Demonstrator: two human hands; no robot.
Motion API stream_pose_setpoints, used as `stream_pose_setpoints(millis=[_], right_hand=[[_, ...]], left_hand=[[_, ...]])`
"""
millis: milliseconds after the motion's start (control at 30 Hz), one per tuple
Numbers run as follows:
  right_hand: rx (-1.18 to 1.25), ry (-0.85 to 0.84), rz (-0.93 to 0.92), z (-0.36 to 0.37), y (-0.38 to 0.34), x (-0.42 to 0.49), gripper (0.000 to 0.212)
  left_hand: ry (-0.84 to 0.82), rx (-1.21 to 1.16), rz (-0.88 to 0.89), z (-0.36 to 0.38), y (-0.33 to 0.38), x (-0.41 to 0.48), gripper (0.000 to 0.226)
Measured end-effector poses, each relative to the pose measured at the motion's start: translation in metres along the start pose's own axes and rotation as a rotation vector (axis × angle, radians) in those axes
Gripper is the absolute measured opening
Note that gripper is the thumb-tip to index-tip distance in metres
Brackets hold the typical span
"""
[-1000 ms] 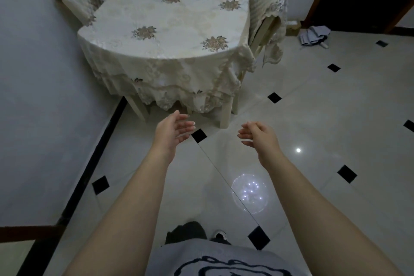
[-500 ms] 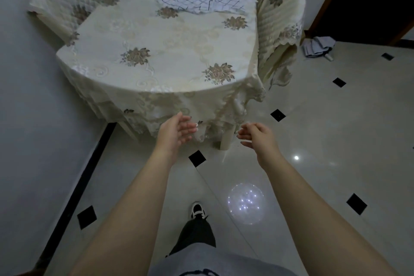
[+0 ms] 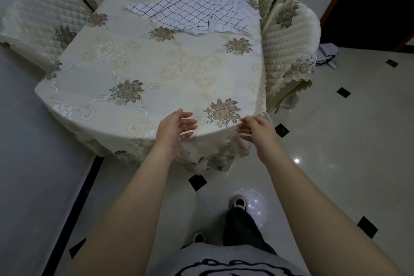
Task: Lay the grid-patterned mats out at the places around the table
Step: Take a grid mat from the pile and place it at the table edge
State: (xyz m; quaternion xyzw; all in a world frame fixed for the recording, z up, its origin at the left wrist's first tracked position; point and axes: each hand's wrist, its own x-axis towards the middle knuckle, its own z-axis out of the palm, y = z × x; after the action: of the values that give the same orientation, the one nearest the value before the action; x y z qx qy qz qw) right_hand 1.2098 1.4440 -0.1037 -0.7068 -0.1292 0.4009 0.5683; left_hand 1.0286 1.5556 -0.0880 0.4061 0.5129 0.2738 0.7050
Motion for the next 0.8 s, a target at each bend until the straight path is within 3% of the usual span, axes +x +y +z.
stream_pose_setpoints(millis=[567, 800], right_hand=[[-0.074, -0.227, -0.035, 0.002, -0.124, 0.236, 0.022], [-0.061, -0.269, 0.01, 0.016, -0.14, 0.292, 0.02]], left_hand=[[0.215, -0.117, 0.066, 0.112, 0.096, 0.161, 0.031], [0.283, -0.158, 0.042, 0.134, 0.112, 0.197, 0.029]])
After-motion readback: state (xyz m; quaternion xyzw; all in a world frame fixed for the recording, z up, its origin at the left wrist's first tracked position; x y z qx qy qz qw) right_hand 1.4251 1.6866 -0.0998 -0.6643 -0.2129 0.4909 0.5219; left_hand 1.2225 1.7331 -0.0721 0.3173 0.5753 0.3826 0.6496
